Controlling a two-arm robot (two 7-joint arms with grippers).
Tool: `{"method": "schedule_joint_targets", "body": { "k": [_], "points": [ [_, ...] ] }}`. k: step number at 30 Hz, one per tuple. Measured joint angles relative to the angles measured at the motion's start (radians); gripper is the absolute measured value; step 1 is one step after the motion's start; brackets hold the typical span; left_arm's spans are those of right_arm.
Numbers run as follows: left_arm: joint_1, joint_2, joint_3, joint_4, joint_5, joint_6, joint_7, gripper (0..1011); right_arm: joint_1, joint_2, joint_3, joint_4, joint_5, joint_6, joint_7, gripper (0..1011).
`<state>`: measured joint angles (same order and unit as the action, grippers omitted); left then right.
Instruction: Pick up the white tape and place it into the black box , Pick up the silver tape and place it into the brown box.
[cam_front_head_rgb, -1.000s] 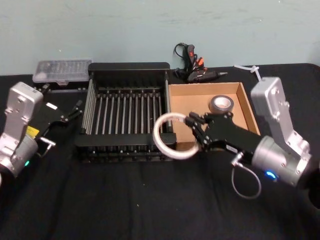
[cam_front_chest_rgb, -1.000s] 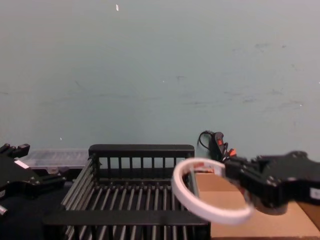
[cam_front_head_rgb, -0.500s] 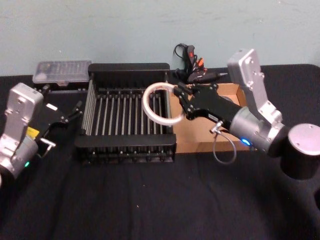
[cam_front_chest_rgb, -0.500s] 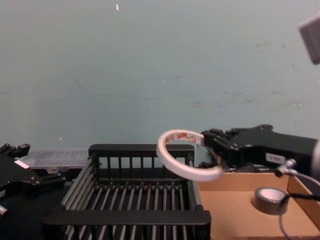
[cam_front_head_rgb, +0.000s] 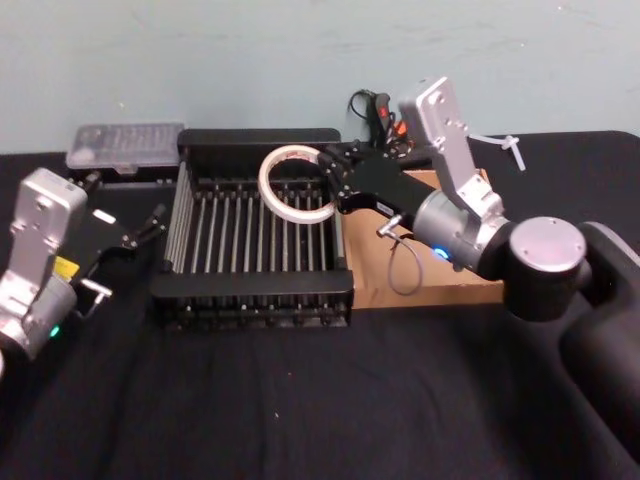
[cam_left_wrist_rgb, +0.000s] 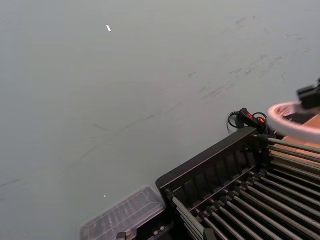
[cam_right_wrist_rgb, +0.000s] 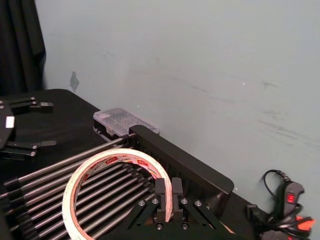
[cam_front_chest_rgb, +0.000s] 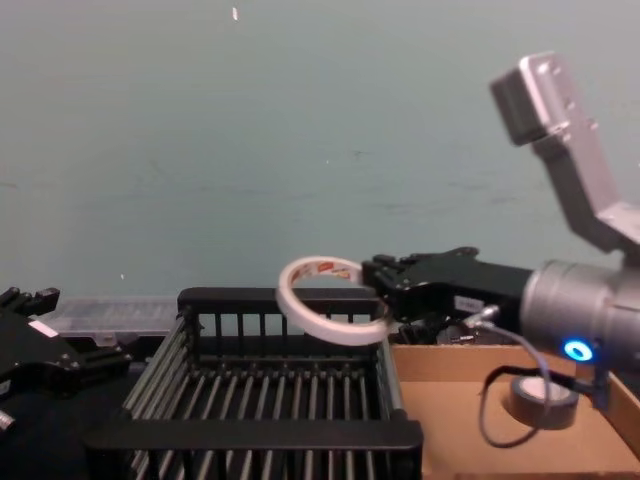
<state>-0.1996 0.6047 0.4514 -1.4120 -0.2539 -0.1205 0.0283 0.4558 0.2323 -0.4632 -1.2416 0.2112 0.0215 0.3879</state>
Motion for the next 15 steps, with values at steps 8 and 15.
{"method": "schedule_joint_targets", "body": {
  "k": [8, 15],
  "points": [
    [0.000, 0.000, 0.000, 0.000, 0.000, 0.000, 0.000, 1001, 0.066, -0.068, -0.013, 0.144, -0.028, -0.023, -0.001, 81],
    [0.000, 0.000, 0.000, 0.000, 0.000, 0.000, 0.000, 1001, 0.097, -0.104, -0.021, 0.234, -0.049, -0.032, -0.001, 80]
  ]
}}
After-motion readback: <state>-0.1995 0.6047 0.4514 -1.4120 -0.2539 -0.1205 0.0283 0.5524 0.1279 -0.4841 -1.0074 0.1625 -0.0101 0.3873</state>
